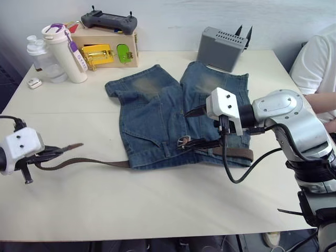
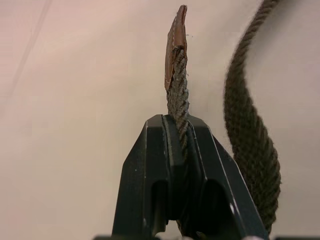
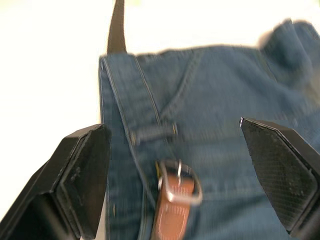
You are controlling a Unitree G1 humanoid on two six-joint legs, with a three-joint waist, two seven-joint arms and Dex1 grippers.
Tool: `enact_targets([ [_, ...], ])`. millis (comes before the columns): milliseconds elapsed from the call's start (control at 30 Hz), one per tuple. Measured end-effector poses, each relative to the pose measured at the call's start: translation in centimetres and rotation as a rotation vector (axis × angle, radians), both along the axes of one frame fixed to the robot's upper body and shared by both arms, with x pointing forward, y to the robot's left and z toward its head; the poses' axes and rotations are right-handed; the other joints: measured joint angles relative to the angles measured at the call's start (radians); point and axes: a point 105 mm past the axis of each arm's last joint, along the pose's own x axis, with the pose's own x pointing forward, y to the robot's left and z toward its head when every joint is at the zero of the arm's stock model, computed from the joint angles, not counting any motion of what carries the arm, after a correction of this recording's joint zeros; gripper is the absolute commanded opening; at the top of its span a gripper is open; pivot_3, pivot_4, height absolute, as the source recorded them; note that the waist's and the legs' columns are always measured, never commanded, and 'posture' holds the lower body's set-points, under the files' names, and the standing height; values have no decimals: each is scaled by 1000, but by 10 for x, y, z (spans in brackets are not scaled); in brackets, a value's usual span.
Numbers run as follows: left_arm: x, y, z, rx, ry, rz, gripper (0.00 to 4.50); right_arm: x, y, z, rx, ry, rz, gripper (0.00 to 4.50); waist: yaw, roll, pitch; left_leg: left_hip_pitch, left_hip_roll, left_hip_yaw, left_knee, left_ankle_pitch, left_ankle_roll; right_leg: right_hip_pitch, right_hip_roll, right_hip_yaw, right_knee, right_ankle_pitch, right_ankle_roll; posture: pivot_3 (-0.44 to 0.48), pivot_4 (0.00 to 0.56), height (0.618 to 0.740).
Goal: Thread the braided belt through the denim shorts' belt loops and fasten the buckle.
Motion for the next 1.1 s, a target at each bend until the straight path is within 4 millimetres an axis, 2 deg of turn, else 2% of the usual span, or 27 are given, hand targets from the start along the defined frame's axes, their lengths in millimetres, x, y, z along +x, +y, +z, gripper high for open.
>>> enact_targets([
  [133, 13, -50, 0, -125, -47, -112, 0, 4, 0, -1, 1, -2, -8, 4396, 6, 0, 0, 0, 0, 0, 1, 0, 1, 0, 0, 0, 1, 0, 0, 0, 150, 735],
  [300, 23, -82, 20, -137, -100, -215, 0, 7, -4, -3, -14, -14, -42, 4396, 4, 0, 0, 0, 0, 0, 2, 0, 0, 0, 1, 0, 1, 0, 0, 0, 150, 735],
  [333, 25, -87, 18, -125, -95, -240, 0, 7, -6, -3, -18, -17, -52, 4396, 0, 0, 0, 0, 1, 0, 2, 0, 0, 0, 2, 0, 1, 0, 0, 0, 150, 735],
  [467, 31, -98, 1, 65, -66, -323, 0, 9, -14, -4, -32, -42, -94, 4396, -3, 0, 0, 0, 1, 0, 1, 0, 0, 0, 2, 1, 1, 0, 0, 0, 150, 735],
  [567, 39, -126, -10, 216, -103, -449, 0, 6, -16, -8, -48, -71, -115, 4396, 2, 0, 0, -1, 1, 1, 2, 0, 0, 0, 2, 1, 0, 0, 0, 0, 150, 735],
  [700, 52, -160, -17, 323, -216, -535, 0, 3, -23, -18, -86, -73, -153, 4396, 9, 0, 0, -1, 1, 1, 3, 0, 1, 0, 3, 2, 1, 0, 0, 0, 150, 735],
  [900, 65, -185, -18, 423, -350, -545, 0, 2, -31, -21, -102, -65, -213, 4396, 7, 0, 0, 0, 2, 2, 3, 0, 0, 0, 5, 3, 2, 0, 0, 0, 150, 735],
  [967, 63, -194, -24, 476, -368, -584, 0, 1, -31, -21, -101, -68, -221, 4396, 7, 0, 0, 0, 2, 2, 3, 1, -1, 0, 5, 3, 2, 0, 0, 0, 150, 735],
  [1100, 61, -197, -34, 551, -375, -629, 0, 0, -31, -23, -101, -66, -232, 4396, 9, 0, 0, 0, 2, 2, 3, 2, -4, 0, 4, 4, 2, 0, 0, 0, 150, 735],
])
